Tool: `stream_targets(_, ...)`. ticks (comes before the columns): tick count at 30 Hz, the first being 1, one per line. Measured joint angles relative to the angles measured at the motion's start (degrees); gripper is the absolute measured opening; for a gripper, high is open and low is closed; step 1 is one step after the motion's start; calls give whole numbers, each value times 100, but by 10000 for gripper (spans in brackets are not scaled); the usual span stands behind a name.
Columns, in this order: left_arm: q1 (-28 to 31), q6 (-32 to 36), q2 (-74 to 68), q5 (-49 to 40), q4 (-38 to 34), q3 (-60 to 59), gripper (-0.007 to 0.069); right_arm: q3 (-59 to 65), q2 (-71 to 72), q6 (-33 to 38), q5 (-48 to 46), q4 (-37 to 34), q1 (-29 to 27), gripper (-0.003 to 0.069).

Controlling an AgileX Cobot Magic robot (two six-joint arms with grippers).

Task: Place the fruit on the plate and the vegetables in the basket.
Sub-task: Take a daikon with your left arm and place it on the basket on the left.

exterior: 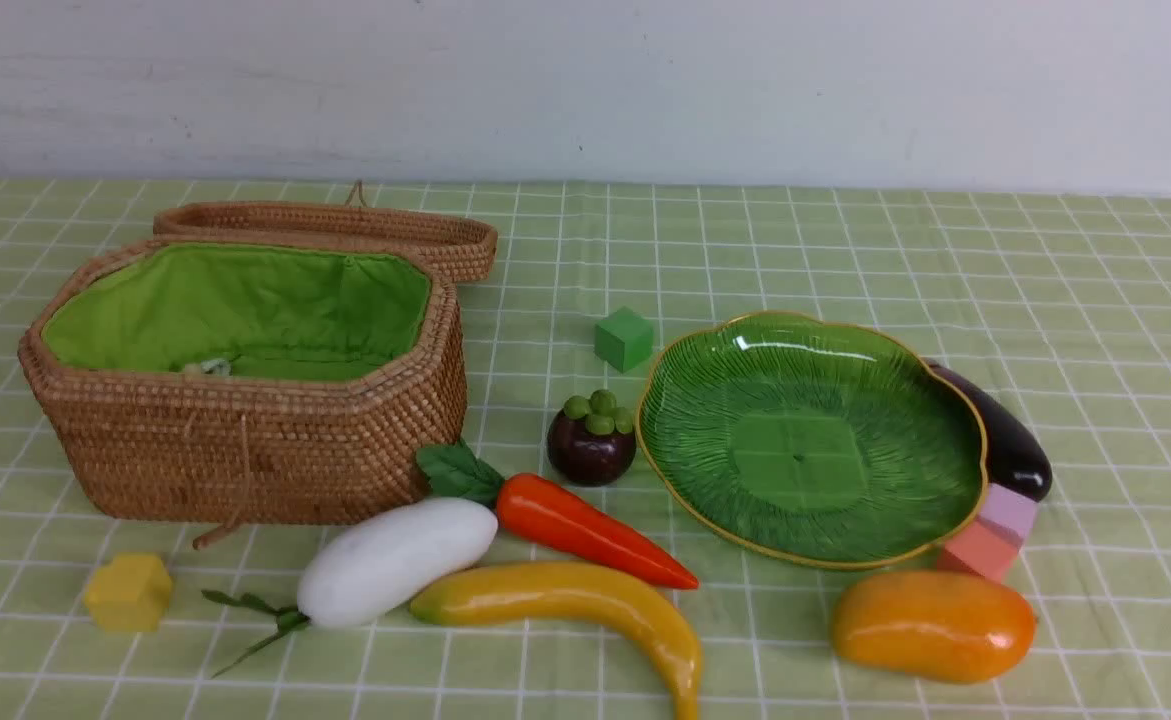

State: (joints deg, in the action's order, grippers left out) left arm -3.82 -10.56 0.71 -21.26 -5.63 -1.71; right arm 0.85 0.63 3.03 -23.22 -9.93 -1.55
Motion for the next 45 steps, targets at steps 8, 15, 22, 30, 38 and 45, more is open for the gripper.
stream_targets(8, 0, 0, 0, 0, 0, 0, 239, 0, 0, 0, 0, 0, 0, 240)
stream_targets(15, 0, 0, 0, 0, 0, 0, 239, 0, 0, 0, 0, 0, 0, 240)
stream_targets(22, 0, 0, 0, 0, 0, 0, 239, 0, 0, 0, 0, 0, 0, 240)
stream_targets(30, 0, -6, 0, 13, 0, 0, 239, 0, 0, 5, 0, 0, 0, 240)
stream_targets(38, 0, -629, 0, 1058, -1705, 0, 239, 0, 0, 5, 0, 0, 0, 240)
stream_targets(45, 0, -747, 0, 2215, -2853, 0, 239, 0, 0, 5, 0, 0, 0, 240)
